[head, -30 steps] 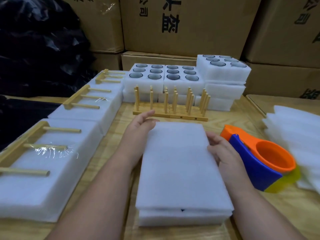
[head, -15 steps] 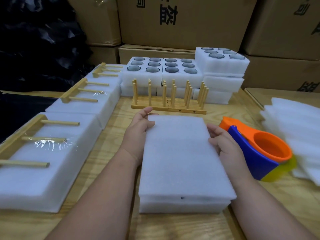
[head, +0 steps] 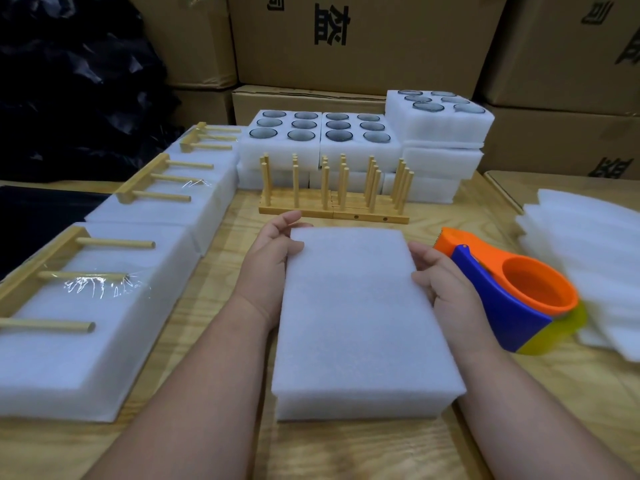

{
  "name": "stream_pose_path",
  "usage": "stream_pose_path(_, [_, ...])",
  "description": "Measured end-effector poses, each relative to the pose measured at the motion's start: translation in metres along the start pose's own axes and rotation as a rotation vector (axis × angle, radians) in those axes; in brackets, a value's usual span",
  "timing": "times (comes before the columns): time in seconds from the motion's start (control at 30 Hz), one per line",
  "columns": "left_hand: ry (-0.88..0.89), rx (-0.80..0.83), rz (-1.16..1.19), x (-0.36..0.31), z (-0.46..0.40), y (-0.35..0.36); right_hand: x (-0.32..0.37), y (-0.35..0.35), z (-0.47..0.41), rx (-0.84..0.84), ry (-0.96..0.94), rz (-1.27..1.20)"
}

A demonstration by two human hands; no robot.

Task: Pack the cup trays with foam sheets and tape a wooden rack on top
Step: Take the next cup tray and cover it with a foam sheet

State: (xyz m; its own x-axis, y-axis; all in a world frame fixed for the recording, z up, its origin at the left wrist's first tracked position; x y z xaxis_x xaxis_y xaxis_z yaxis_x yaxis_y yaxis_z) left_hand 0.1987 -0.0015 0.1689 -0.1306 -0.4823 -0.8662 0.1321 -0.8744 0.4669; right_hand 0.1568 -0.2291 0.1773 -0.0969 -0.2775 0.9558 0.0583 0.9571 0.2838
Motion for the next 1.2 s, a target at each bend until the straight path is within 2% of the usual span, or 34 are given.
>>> stream_pose_path(0.1, [0.012, -0.031, 0.052, -0.003, 0.006, 0.003, -0.001, -0.001, 0.000, -0.009, -0.006, -0.002])
stream_pose_path(0.33, [0.014, -0.094, 0.419, 0.009, 0.039, -0.016, 0.001, 0.001, 0.005, -0.029, -0.019, -0.080])
stream_pose_path(0.57, [-0.037, -0.110, 0.445, 0.001, 0.035, -0.020, 0.005, -0.001, 0.015, -0.043, 0.019, -0.042])
stream_pose_path(0.83, [-0.074, -0.167, 0.492, -0.003, 0.015, -0.028, 0.005, -0.012, 0.041, -0.119, 0.152, -0.105])
stream_pose_path(0.93, [-0.071, -0.176, 0.475, -0.002, 0.013, -0.028, 0.015, -0.023, 0.048, -0.156, 0.113, -0.016])
stream_pose_path(1.0, [-0.069, -0.174, 0.471, -0.002, 0.012, -0.028, 0.027, -0.031, 0.049, -0.171, 0.073, 0.129])
stream_pose_path(1.2, [-0.042, -0.155, 0.424, -0.001, 0.013, -0.023, 0.071, -0.023, 0.038, -0.029, -0.130, 0.452])
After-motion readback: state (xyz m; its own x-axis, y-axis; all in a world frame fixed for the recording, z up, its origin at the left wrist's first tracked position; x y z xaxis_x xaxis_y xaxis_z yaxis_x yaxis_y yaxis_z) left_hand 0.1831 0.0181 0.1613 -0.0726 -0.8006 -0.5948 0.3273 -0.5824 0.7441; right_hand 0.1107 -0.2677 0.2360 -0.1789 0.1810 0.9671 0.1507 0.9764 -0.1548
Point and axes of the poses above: each hand's wrist, its own z-axis away from the middle knuckle, its own y-axis out of the palm, x = y × z, the point moved 5 cm from there along -z, towards the middle knuckle, and after that the axes turned 12 degrees about -y, right-handed, at the moved point
